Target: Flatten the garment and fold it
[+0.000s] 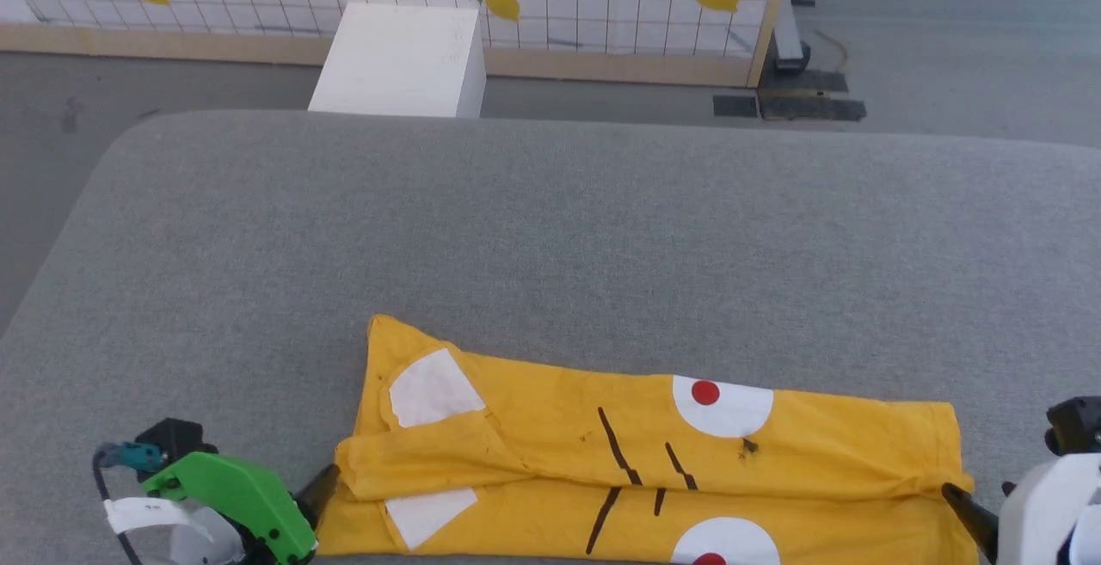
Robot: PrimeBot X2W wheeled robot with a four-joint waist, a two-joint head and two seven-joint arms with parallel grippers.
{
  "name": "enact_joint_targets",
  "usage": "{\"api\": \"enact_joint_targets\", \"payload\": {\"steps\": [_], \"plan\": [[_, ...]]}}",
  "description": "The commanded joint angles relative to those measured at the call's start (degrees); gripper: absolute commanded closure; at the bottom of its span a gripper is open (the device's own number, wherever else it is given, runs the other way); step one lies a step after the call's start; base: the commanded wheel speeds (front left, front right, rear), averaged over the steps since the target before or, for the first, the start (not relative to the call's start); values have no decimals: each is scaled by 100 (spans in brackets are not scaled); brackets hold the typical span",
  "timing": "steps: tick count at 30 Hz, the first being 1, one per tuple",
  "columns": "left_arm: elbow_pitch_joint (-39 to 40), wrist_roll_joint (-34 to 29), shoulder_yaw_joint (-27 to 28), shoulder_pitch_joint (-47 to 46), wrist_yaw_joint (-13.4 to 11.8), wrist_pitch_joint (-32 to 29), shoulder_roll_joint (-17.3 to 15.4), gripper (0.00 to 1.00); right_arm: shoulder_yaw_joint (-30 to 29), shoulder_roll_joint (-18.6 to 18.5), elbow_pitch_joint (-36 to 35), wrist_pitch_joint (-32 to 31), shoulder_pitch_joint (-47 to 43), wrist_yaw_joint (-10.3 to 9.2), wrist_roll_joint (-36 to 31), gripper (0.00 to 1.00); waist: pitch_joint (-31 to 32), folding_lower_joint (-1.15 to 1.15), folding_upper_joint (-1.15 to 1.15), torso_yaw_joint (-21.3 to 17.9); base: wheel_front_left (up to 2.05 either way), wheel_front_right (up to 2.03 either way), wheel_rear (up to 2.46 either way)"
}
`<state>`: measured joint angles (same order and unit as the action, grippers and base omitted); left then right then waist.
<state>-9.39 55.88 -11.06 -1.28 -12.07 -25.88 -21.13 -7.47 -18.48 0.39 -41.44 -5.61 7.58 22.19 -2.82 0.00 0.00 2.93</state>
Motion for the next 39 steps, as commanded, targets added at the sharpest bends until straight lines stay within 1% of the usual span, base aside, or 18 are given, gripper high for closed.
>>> {"api": "enact_joint_targets", "payload": {"steps": [1, 3, 6, 8, 11, 14, 17, 18, 19, 21, 24, 27, 33, 39], "plan": [[96, -63, 28, 81, -58, -19, -114, 0, -87, -4, -153, -120, -151, -9, 124, 0, 144, 0, 0, -32, 0, 0, 0], [297, -123, 85, 64, -118, 14, -211, 0, -239, -76, -454, -360, -319, -9, 256, 0, 176, 0, 0, -25, 0, 0, 0], [658, -308, 209, -58, -110, 322, -324, 0, -557, -166, -822, -632, -442, -9, 483, 0, 150, 0, 0, -4, 0, 0, 0], [895, -573, 298, -203, -58, 775, -385, 0, -815, -229, -1012, -716, -404, -9, 589, 0, 85, 0, 0, -2, 0, 0, 0], [1127, -1186, 311, -441, 140, 1717, -475, 0, -940, -394, -1037, -797, -241, -9, 685, 0, -38, 0, 0, -6, 0, 0, 0], [1136, -1734, 239, -622, 298, 2620, -463, 0, -781, -608, -855, -821, -89, -9, 816, 0, -183, 0, 0, -10, 0, 0, 0], [1056, -2119, 173, -761, 421, 3513, -326, 0, -422, -869, -544, -711, 34, -9, 1136, 0, -329, 0, 0, 20, 0, 0, 0], [1003, -2165, 161, -792, 443, 3688, -258, 0, -349, -936, -417, -694, 45, -9, 1209, 0, -369, 0, 0, 38, 0, 0, 0], [937, -2360, 93, -832, 476, 3824, -281, 0, -241, -1016, -294, -639, 72, -9, 1299, 0, -427, 0, 0, 51, 0, 0, 0], [903, -2576, 90, -929, 513, 3998, -201, 0, -87, -1110, -80, -490, 132, -9, 1458, 0, -533, 0, 0, 82, 0, 0, 0], [945, -2981, 138, -1024, 557, 4077, -115, 0, 147, -1239, 178, -291, 209, -9, 1608, 0, -668, 0, 0, 116, 0, 0, 0], [1150, -3256, 389, -1017, 629, 4084, 160, 0, 449, -1314, 391, -97, 288, -9, 1765, 0, -788, 0, 0, 126, 0, 0, 0], [1233, -3529, 808, -795, 861, 4086, 636, 0, 1230, -1262, 706, 216, 492, -9, 2058, 0, -888, 0, 0, 102, 0, 0, 0], [1153, -3735, 1068, -681, 1130, 4087, 890, 0, 2018, -1211, 773, 391, 777, -9, 2218, 0, -885, 0, 0, 95, 0, 0, 0]]}}
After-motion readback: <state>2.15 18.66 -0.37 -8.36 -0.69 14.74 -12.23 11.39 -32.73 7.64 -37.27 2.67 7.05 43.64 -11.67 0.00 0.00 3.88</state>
